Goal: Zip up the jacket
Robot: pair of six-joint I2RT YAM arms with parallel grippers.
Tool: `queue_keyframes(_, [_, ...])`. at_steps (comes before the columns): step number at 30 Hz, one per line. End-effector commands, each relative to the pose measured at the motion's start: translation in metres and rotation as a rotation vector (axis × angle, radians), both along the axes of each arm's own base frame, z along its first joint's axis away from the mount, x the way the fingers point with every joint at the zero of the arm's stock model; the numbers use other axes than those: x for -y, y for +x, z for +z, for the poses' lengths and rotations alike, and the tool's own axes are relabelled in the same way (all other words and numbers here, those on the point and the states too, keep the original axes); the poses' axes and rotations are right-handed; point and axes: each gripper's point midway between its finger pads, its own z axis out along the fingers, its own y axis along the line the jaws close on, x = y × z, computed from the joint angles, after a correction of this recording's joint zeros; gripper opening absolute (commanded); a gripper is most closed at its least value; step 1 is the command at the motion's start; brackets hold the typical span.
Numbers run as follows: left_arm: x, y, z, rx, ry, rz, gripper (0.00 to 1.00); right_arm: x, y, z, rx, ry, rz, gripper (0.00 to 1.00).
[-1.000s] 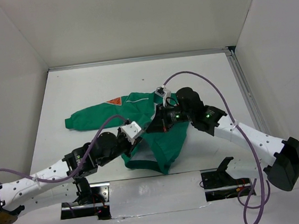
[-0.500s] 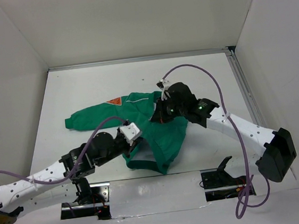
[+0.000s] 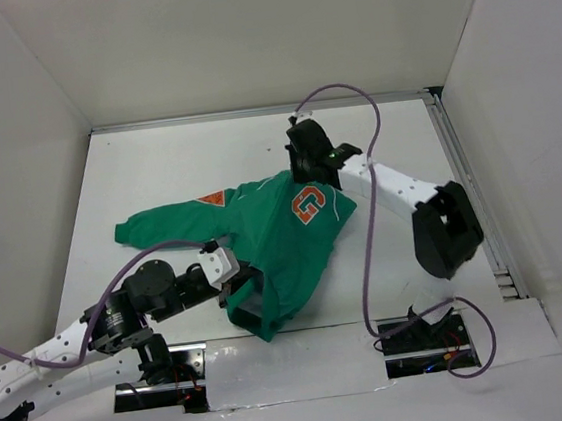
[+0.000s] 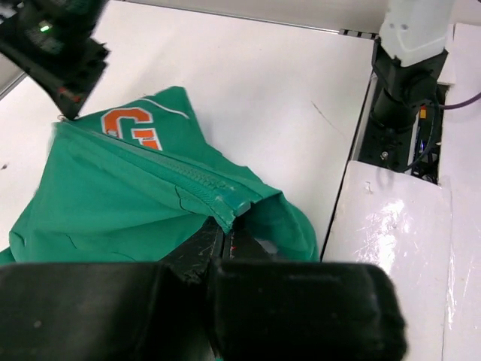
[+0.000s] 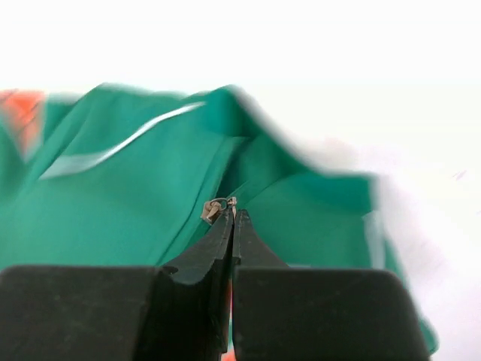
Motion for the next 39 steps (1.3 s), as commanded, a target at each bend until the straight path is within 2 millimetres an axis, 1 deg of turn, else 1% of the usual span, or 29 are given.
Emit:
queue_keyframes(1, [0.006, -0.017, 0.046, 0.084, -0.145, -0.103, 0.0, 0.043, 0.068, -0.007, 0.08, -0.15, -0.185, 0.0])
queue_keyframes(2, [0.007, -0.019, 0.044, 0.08, -0.141, -0.112, 0.0, 0.052, 0.089, 0.008, 0.108, -0.147, -0.235, 0.0])
queue_keyframes(3, [0.006, -0.022, 0.041, 0.079, -0.143, -0.126, 0.0, 0.052, 0.11, 0.004, 0.111, -0.155, -0.256, 0.0])
queue_keyframes(4, [0.006, -0.023, 0.039, 0.076, -0.143, -0.127, 0.0, 0.062, 0.114, -0.016, 0.083, -0.188, -0.281, 0.0])
queue_keyframes(5, [0.006, -0.024, 0.038, 0.076, -0.145, -0.133, 0.0, 0.068, 0.134, 0.006, 0.127, -0.173, -0.327, 0.0])
queue_keyframes(6, [0.005, -0.023, 0.037, 0.074, -0.148, -0.124, 0.0, 0.083, 0.149, 0.008, 0.126, -0.165, -0.361, 0.0])
queue_keyframes(7, [0.006, -0.022, 0.031, 0.069, -0.142, -0.123, 0.0, 0.086, 0.17, 0.016, 0.15, -0.14, -0.389, 0.0])
queue_keyframes(8, [0.006, -0.021, 0.027, 0.063, -0.13, -0.118, 0.0, 0.094, 0.177, 0.02, 0.15, -0.138, -0.405, 0.0])
queue_keyframes(9, [0.008, -0.019, 0.023, 0.053, -0.116, -0.113, 0.0, 0.111, 0.191, 0.011, 0.134, -0.133, -0.43, 0.0])
queue_keyframes(10, [0.01, -0.017, 0.018, 0.01, -0.116, -0.096, 0.0, 0.12, 0.205, 0.038, 0.188, -0.101, -0.454, 0.0])
queue_keyframes(12, [0.019, -0.014, 0.001, -0.028, -0.062, -0.095, 0.0, 0.145, 0.221, 0.038, 0.185, -0.08, -0.478, 0.0])
queue_keyframes(14, [0.03, -0.012, -0.02, -0.076, 0.003, -0.11, 0.0, 0.166, 0.231, 0.06, 0.239, -0.057, -0.494, 0.0])
queue_keyframes(16, [0.036, -0.01, -0.037, -0.119, 0.051, -0.107, 0.0, 0.178, 0.237, 0.065, 0.268, -0.066, -0.474, 0.0])
queue_keyframes(18, [0.042, -0.005, -0.064, -0.188, 0.126, -0.077, 0.0, 0.19, 0.243, 0.072, 0.295, -0.071, -0.457, 0.0])
queue_keyframes(21, [0.043, -0.001, -0.102, -0.286, 0.229, -0.03, 0.0, 0.193, 0.25, 0.073, 0.315, -0.105, -0.398, 0.0])
queue_keyframes(25, [0.031, 0.027, -0.149, -0.433, 0.332, 0.133, 0.0, 0.195, 0.256, 0.061, 0.3, -0.154, -0.375, 0.01])
queue_keyframes(26, [0.028, 0.031, -0.153, -0.484, 0.329, 0.165, 0.06, 0.199, 0.258, 0.053, 0.292, -0.164, -0.389, 0.08])
queue_keyframes(27, [0.026, 0.037, -0.157, -0.52, 0.33, 0.184, 0.2, 0.203, 0.258, 0.05, 0.287, -0.171, -0.402, 0.16])
queue_keyframes(28, [0.02, 0.047, -0.163, -0.56, 0.33, 0.224, 0.51, 0.206, 0.258, 0.049, 0.282, -0.174, -0.407, 0.39])
queue_keyframes(29, [0.02, 0.048, -0.164, -0.6, 0.314, 0.234, 0.69, 0.209, 0.257, 0.051, 0.282, -0.164, -0.417, 0.49])
queue_keyframes(30, [0.019, 0.049, -0.163, -0.611, 0.308, 0.231, 0.99, 0.21, 0.255, 0.053, 0.279, -0.157, -0.418, 0.7])
queue_keyframes(31, [0.019, 0.05, -0.158, -0.595, 0.289, 0.22, 0.99, 0.213, 0.252, 0.067, 0.298, -0.137, -0.42, 0.89])
queue_keyframes(33, [0.017, 0.046, -0.153, -0.575, 0.261, 0.194, 0.99, 0.216, 0.248, 0.076, 0.303, -0.091, -0.439, 1.0])
queue_keyframes(34, [0.016, 0.045, -0.14, -0.555, 0.215, 0.186, 0.99, 0.214, 0.243, 0.098, 0.329, -0.044, -0.42, 1.0])
queue_keyframes(35, [0.015, 0.046, -0.132, -0.544, 0.186, 0.198, 0.99, 0.211, 0.238, 0.102, 0.324, 0.0, -0.42, 1.0])
queue_keyframes(36, [0.01, 0.047, -0.118, -0.53, 0.136, 0.204, 0.99, 0.207, 0.227, 0.128, 0.352, 0.036, -0.401, 1.0])
queue_keyframes(37, [0.008, 0.048, -0.109, -0.532, 0.107, 0.211, 0.99, 0.203, 0.222, 0.136, 0.357, 0.063, -0.377, 1.0])
queue_keyframes(38, [0.002, 0.053, -0.102, -0.541, 0.08, 0.247, 0.99, 0.192, 0.214, 0.124, 0.325, 0.097, -0.347, 1.0])
queue_keyframes(39, [-0.004, 0.052, -0.096, -0.57, 0.061, 0.264, 0.99, 0.187, 0.199, 0.15, 0.36, 0.125, -0.326, 1.0])
